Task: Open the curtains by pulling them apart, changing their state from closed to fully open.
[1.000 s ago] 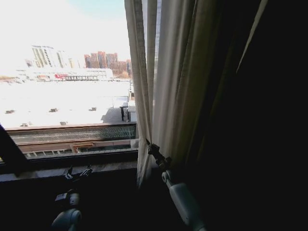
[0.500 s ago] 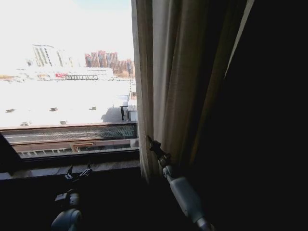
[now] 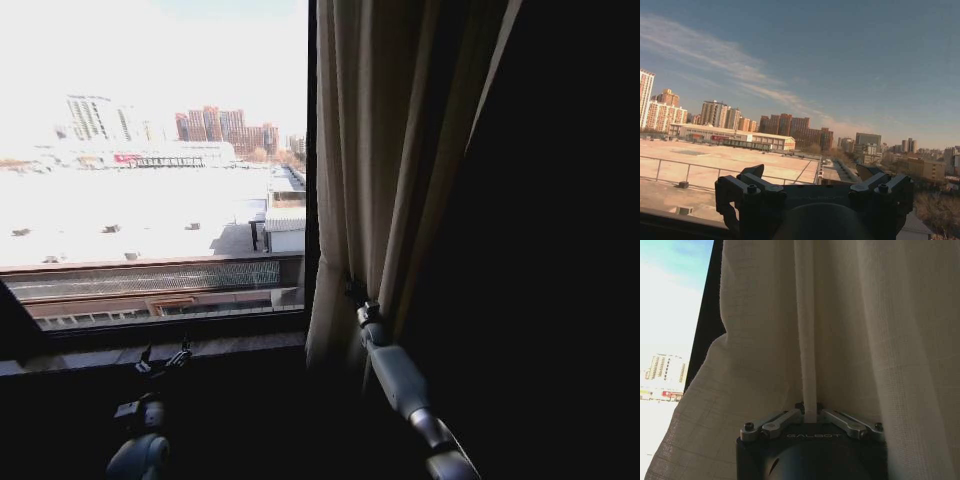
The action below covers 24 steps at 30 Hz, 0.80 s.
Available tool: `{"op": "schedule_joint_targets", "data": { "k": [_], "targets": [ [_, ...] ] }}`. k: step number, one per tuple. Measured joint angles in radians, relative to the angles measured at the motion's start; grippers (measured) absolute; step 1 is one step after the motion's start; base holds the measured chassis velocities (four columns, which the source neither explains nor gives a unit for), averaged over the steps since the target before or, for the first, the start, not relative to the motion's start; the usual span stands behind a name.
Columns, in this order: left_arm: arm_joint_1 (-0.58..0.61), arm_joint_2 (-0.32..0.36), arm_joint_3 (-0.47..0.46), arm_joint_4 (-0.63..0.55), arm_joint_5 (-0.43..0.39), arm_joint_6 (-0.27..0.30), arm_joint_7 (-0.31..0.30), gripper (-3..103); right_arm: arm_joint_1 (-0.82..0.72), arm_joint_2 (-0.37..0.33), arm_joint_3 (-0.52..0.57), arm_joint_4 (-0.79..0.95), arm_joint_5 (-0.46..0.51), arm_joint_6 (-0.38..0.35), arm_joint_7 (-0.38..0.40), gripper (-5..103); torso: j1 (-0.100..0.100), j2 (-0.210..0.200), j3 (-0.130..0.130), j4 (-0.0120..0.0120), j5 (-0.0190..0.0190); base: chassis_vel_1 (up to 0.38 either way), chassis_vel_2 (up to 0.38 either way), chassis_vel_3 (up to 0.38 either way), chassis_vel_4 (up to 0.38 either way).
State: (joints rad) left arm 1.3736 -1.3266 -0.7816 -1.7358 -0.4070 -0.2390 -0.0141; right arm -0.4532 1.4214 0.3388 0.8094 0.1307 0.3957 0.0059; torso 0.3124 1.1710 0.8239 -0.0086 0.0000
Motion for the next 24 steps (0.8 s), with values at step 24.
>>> {"op": "schedule_joint_targets", "data": {
  "k": [24],
  "targets": [
    [0.0, 0.0, 0.0, 0.0, 0.0, 0.0, 0.0, 100, -0.109, -0.071, -0.01, 0.196, -0.034, -0.091, 0.185, -1, 0.0, 0.0, 0.0, 0.0, 0.0003, 0.0, 0.0, 0.0, 0.0]
  ]
}}
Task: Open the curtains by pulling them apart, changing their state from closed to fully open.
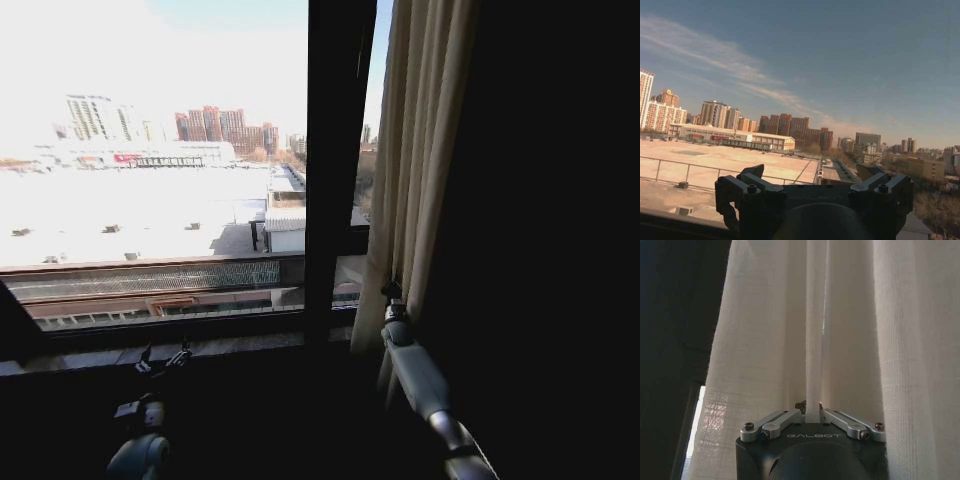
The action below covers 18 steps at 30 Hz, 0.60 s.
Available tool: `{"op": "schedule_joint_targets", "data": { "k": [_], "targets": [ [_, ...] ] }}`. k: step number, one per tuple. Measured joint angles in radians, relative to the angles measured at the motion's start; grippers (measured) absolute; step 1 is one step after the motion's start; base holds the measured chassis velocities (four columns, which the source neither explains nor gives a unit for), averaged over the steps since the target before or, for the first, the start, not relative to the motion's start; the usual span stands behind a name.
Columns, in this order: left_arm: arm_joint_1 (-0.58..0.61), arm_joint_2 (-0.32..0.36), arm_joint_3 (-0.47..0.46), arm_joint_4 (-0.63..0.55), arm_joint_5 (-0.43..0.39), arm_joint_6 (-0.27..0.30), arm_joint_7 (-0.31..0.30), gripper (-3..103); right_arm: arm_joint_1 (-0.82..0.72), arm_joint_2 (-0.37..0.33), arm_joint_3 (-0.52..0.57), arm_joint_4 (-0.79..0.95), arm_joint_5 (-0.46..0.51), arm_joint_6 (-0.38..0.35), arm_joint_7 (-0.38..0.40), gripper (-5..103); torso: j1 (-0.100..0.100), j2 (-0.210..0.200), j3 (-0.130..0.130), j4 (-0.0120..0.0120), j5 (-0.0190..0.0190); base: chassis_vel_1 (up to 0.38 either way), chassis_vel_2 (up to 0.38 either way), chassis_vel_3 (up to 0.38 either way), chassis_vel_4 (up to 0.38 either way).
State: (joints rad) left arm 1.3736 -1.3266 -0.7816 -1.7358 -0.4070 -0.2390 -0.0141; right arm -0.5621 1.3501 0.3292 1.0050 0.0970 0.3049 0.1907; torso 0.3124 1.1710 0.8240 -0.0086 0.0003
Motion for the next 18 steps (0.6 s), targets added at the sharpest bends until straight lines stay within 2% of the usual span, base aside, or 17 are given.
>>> {"op": "schedule_joint_targets", "data": {
  "k": [1, 2, 4, 8, 11, 14, 15, 18],
  "targets": [
    [0.0, 0.0, 0.0, 0.0, 0.0, 0.0, 0.0, 100, -0.015, 0.0, -0.007, 0.034, 0.004, -0.003, -0.019, -1, 0.0, 0.0, 0.0, 0.0001, -0.0001, 0.0, 0.0, 0.0, 0.0],
    [0.0, 0.0, 0.0, 0.0, 0.0, 0.0, 0.0, 100, -0.044, 0.002, -0.018, 0.099, 0.008, -0.006, -0.033, 9, 0.0, 0.0, 0.0, 0.0, -0.0003, 0.0, 0.0, 0.0, 0.0],
    [0.0, 0.0, 0.0, 0.0, 0.0, 0.0, 0.0, 100, -0.047, 0.003, -0.019, 0.107, 0.009, -0.007, -0.034, 9, 0.0, 0.0, 0.0, -0.0001, -0.0003, 0.0, 0.0, 0.0, 0.0],
    [0.0, 0.0, 0.0, 0.0, 0.0, 0.0, 0.0, 100, -0.126, -0.007, -0.036, 0.263, 0.009, -0.02, -0.035, 31, 0.0, 0.0, 0.0, -0.0001, -0.0004, 0.0, 0.0, 0.0, 0.0],
    [0.0, 0.0, 0.0, 0.0, 0.0, 0.0, 0.0, 100, -0.161, -0.019, -0.038, 0.316, 0.01, -0.024, -0.035, 37, 0.0, 0.0, 0.0, -0.0003, -0.0004, 0.0, 0.0, 0.0, 0.0],
    [0.0, 0.0, 0.0, 0.0, 0.0, 0.0, 0.0, 100, -0.232, -0.037, -0.038, 0.409, 0.014, -0.03, -0.032, 52, 0.0, 0.0, 0.0, -0.0003, -0.0002, 0.0, 0.0, 0.0, 0.0],
    [0.0, 0.0, 0.0, 0.0, 0.0, 0.0, 0.0, 100, -0.232, -0.037, -0.038, 0.409, 0.014, -0.03, -0.032, 52, 0.0, 0.0, 0.0, -0.0003, -0.0002, 0.0, 0.0, 0.0, 0.0],
    [0.0, 0.0, 0.0, 0.0, 0.0, 0.0, 0.0, 100, -0.3, -0.055, -0.041, 0.496, 0.027, -0.036, -0.034, 63, 0.0, 0.0, 0.0, -0.0003, -0.0004, 0.0, 0.0, 0.0, 0.0]
  ]
}}
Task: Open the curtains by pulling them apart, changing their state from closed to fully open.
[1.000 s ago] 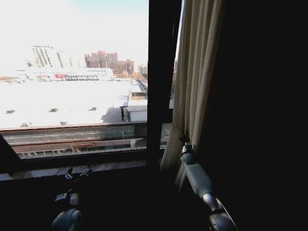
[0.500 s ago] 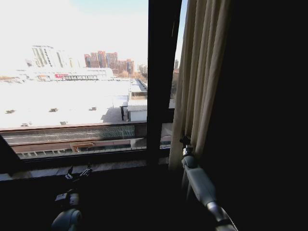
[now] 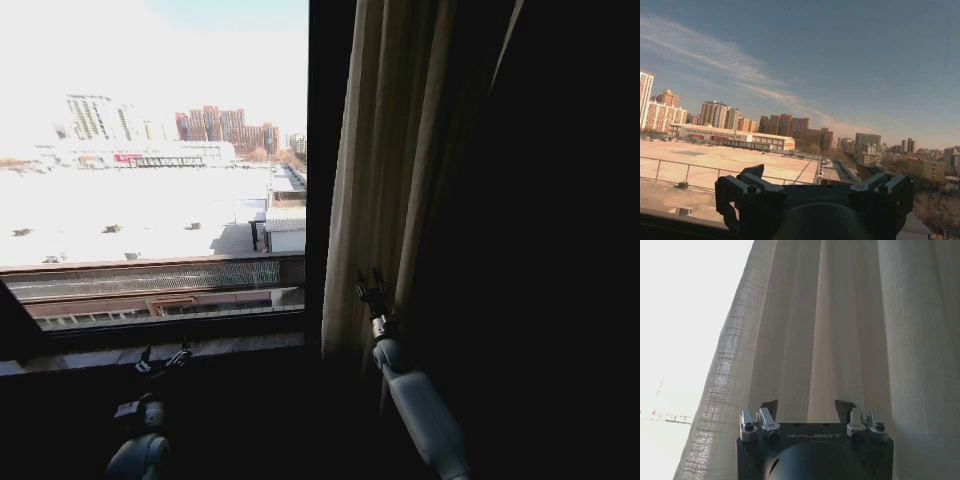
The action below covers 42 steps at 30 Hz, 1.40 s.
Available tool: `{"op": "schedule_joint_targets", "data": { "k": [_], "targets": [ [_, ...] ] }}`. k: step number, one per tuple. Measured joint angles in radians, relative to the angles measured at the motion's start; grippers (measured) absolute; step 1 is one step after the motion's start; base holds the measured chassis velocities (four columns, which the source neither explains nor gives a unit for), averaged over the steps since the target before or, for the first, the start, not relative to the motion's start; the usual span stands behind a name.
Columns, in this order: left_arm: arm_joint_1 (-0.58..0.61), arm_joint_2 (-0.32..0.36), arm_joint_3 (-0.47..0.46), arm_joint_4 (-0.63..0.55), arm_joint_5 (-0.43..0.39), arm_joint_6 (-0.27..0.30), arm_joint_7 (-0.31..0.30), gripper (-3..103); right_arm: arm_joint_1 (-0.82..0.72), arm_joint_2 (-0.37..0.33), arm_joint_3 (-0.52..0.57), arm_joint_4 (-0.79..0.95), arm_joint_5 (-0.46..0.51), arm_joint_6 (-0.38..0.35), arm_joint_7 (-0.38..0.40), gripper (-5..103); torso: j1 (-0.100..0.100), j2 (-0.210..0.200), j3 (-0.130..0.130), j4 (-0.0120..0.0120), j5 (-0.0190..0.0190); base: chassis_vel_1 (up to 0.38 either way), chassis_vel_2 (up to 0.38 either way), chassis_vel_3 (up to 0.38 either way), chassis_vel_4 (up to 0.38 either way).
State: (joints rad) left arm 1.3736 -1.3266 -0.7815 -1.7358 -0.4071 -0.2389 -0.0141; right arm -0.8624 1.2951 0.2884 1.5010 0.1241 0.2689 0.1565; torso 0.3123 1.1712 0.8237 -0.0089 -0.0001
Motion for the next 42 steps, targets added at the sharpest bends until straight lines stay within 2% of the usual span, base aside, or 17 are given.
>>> {"op": "schedule_joint_targets", "data": {
  "k": [2, 4, 7, 12, 18, 24, 29, 35, 42],
  "targets": [
    [0.0, 0.0, 0.0, 0.0, 0.0, 0.0, 0.0, 100, -0.062, -0.013, -0.011, 0.067, 0.023, -0.007, -0.011, 74, 0.0, 0.0, 0.0, 0.0, 0.0, 0.0, 0.0, 0.0, 0.0],
    [0.0, 0.0, 0.0, 0.0, 0.0, 0.0, 0.0, 100, -0.079, -0.015, -0.013, 0.083, 0.028, -0.007, -0.017, 74, 0.0, 0.0, 0.0, 0.0, 0.0, 0.0, 0.0, 0.0, 0.0],
    [0.0, 0.0, 0.0, 0.0, 0.0, 0.0, 0.0, 100, -0.151, -0.02, -0.029, 0.14, 0.031, -0.009, -0.061, 90, 0.0, 0.0, 0.0, 0.0, 0.0, 0.0, 0.0, 0.0, 0.0],
    [0.0, 0.0, 0.0, 0.0, 0.0, 0.0, 0.0, 100, -0.172, -0.014, -0.053, 0.141, 0.013, -0.001, -0.076, 100, 0.0, 0.0, 0.0, 0.0002, 0.0, 0.0, 0.0, 0.0, 0.0],
    [0.0, 0.0, 0.0, 0.0, 0.0, 0.0, 0.0, 100, -0.156, -0.022, -0.079, 0.098, 0.012, 0.007, -0.076, 100, 0.0, 0.0, 0.0, 0.0003, 0.0001, 0.0, 0.0, 0.0, 0.0],
    [0.0, 0.0, 0.0, 0.0, 0.0, 0.0, 0.0, 100, -0.16, -0.079, -0.1, 0.066, 0.056, 0.002, -0.065, 100, 0.0, 0.0, 0.0, 0.0, 0.0001, 0.0, 0.0, 0.0, 0.0],
    [0.0, 0.0, 0.0, 0.0, 0.0, 0.0, 0.0, 100, -0.172, -0.099, -0.099, 0.079, 0.11, -0.059, -0.046, 100, 0.0, 0.0, 0.0, 0.0, 0.0002, 0.0, 0.0, 0.0, 0.0],
    [0.0, 0.0, 0.0, 0.0, 0.0, 0.0, 0.0, 100, -0.189, -0.106, -0.072, 0.123, 0.127, -0.185, -0.027, 100, 0.0, 0.0, 0.0, 0.0001, 0.0002, 0.0, 0.0, 0.0, 0.0],
    [0.0, 0.0, 0.0, 0.0, 0.0, 0.0, 0.0, 100, -0.204, -0.103, -0.043, 0.127, 0.115, -0.183, -0.029, 100, 0.0, 0.0, 0.0, 0.0001, 0.0001, 0.0, 0.0, 0.0, 0.0]
  ]
}}
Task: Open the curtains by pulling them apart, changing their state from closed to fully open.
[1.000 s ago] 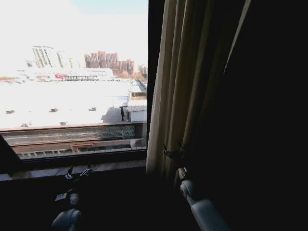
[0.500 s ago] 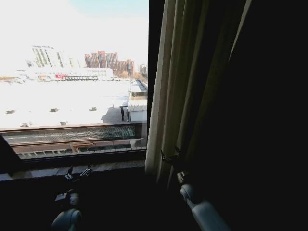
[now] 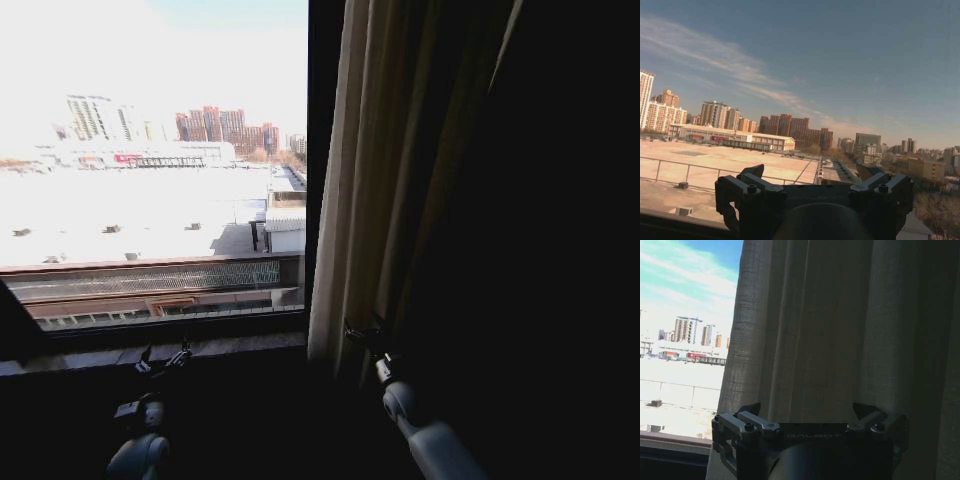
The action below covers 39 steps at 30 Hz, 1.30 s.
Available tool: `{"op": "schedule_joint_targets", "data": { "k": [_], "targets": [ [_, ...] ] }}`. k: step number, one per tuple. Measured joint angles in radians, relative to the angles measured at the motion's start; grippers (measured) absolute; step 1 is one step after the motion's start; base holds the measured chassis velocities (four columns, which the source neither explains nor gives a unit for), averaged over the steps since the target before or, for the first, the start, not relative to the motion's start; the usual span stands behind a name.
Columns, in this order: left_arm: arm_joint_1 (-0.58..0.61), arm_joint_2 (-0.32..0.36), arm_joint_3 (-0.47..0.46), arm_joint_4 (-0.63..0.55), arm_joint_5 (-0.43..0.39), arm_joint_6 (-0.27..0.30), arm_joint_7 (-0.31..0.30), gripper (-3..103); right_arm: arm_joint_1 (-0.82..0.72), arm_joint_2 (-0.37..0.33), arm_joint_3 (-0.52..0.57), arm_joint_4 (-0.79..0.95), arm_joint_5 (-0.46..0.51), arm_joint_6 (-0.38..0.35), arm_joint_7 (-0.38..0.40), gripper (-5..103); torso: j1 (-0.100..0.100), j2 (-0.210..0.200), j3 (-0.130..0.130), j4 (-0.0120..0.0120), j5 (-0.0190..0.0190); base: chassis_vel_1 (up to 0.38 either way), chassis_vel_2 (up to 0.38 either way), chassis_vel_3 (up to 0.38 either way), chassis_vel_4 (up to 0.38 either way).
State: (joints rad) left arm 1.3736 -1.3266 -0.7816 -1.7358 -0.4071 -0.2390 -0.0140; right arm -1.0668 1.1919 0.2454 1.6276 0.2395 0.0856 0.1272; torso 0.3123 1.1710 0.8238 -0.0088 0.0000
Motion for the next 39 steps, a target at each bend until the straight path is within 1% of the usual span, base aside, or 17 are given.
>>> {"op": "schedule_joint_targets", "data": {
  "k": [30, 39],
  "targets": [
    [0.0, 0.0, 0.0, 0.0, 0.0, 0.0, 0.0, 100, -0.013, 0.006, 0.005, 0.019, 0.007, -0.01, -0.001, 100, 0.0, 0.0, 0.0, -0.0001, 0.0, 0.0, 0.0, 0.0, 0.0],
    [0.0, 0.0, 0.0, 0.0, 0.0, 0.0, 0.0, 100, -0.013, 0.006, 0.005, 0.019, 0.007, -0.01, -0.001, 100, 0.0, 0.0, 0.0, 0.0, 0.0, 0.112, 0.091, -0.114, -0.104]
  ]
}}
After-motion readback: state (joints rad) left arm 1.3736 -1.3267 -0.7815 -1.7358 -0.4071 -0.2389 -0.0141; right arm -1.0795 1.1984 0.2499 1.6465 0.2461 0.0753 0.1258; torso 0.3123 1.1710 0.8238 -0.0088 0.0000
